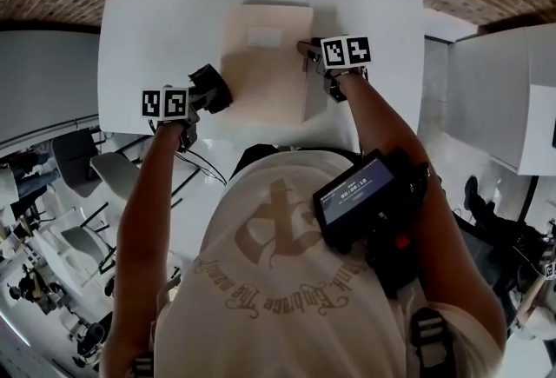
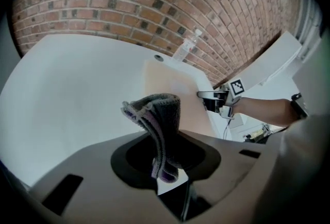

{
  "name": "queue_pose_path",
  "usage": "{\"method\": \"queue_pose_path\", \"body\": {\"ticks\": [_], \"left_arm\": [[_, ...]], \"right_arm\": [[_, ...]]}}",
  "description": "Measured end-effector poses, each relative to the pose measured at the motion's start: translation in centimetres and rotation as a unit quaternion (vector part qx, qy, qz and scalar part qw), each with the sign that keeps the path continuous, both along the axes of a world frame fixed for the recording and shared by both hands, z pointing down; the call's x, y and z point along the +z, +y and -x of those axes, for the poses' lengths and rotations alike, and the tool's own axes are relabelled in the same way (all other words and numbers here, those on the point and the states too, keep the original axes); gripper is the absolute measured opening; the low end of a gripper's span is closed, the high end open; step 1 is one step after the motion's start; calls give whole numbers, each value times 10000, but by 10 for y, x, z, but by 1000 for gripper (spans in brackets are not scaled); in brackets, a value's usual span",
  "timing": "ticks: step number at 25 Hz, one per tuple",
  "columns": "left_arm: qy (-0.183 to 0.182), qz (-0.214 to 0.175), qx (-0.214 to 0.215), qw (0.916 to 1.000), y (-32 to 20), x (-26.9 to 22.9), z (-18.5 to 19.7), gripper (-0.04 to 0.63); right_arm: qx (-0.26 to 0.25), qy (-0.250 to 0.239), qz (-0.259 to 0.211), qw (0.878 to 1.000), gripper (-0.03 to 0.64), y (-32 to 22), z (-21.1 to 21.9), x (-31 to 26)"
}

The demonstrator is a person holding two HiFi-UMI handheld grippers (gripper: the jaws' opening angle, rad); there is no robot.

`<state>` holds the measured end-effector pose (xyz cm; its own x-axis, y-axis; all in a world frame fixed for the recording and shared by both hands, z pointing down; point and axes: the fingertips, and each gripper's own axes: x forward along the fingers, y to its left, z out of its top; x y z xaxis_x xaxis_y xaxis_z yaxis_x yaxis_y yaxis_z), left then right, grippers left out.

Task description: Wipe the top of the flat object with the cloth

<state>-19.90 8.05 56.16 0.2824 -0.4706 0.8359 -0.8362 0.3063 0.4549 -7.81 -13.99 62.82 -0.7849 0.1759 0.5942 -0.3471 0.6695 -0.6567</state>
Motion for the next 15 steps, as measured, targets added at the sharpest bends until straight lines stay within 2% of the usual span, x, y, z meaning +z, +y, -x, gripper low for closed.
{"method": "queue_pose_path", "body": {"ticks": [3,8,15], "left_arm": [[358,-311,536,9974,-24,-11,-47,106],[690,-521,1441,9858,-57,-16,-118,106],[834,-205,2480,9650,-67,4,-194,107]], "right_arm": [[4,-9,-7,10000,215,0,-1,1],[-11,-21,-5,10000,215,1,0,1],[-63,-74,0,10000,215,1,1,0]]}}
